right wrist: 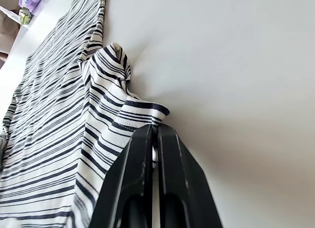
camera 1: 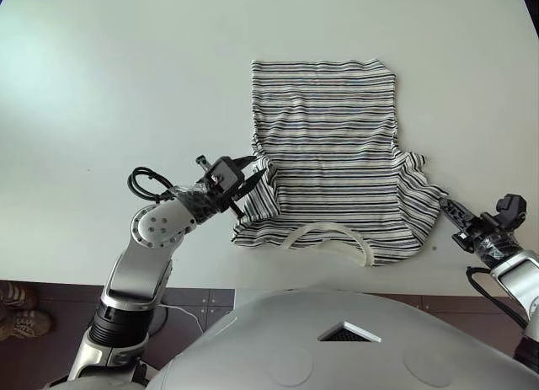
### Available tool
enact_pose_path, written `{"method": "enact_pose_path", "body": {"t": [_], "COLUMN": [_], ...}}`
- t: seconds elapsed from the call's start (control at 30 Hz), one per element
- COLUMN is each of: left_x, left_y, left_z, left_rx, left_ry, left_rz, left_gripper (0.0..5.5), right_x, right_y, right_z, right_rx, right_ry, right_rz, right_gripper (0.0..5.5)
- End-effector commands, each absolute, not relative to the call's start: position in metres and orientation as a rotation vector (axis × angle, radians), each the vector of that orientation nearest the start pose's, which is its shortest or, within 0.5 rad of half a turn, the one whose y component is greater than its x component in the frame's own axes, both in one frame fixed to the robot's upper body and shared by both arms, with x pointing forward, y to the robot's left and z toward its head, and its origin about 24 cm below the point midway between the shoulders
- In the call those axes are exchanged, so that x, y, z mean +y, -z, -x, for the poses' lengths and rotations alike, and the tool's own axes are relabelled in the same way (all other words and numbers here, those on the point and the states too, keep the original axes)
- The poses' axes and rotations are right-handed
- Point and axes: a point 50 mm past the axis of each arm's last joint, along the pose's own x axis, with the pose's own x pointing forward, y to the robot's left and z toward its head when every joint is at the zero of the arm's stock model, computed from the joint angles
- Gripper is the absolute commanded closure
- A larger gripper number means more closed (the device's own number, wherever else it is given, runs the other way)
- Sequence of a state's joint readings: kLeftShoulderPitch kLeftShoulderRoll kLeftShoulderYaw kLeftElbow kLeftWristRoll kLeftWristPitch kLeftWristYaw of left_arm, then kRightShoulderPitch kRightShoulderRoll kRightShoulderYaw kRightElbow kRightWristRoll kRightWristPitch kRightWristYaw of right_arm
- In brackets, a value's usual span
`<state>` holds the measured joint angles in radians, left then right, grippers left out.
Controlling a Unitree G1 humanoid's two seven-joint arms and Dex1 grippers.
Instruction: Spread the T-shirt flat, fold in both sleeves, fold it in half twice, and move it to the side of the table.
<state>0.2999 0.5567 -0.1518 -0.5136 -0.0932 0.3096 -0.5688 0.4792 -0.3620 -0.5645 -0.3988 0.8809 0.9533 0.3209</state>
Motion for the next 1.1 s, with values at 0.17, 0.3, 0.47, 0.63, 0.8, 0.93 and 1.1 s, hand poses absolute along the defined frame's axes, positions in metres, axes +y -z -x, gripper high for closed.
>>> {"method": "enact_pose_path", "body": {"t": [0.17,0.3,0.47,0.63,0.8,0.93,1.1], "left_x": [0.168,0.167,0.165,0.164,0.162,0.161,0.164], "left_y": [-0.063,-0.064,-0.065,-0.066,-0.066,-0.065,-0.066], "left_z": [-0.177,-0.177,-0.177,-0.177,-0.177,-0.176,-0.173], "left_rx": [0.272,0.27,0.263,0.258,0.251,0.254,0.264], "left_ry": [0.759,0.766,0.785,0.802,0.818,0.827,0.831], "left_rz": [-0.384,-0.385,-0.389,-0.403,-0.418,-0.431,-0.467], "left_gripper": [4.1,4.1,4.1,4.1,4.1,4.1,4.1], "right_x": [-0.243,-0.217,-0.195,-0.182,-0.175,-0.178,-0.181], "right_y": [-0.066,-0.073,-0.074,-0.062,-0.052,-0.051,-0.066], "right_z": [-0.13,-0.127,-0.121,-0.113,-0.105,-0.112,-0.12], "right_rx": [0.481,0.424,0.384,0.42,0.476,0.459,0.406], "right_ry": [-0.227,-0.393,-0.529,-0.643,-0.728,-0.691,-0.689], "right_rz": [-0.03,0.174,0.262,0.287,0.324,0.349,0.281], "right_gripper": [5.36,5.36,5.36,5.36,5.36,5.17,4.78]}}
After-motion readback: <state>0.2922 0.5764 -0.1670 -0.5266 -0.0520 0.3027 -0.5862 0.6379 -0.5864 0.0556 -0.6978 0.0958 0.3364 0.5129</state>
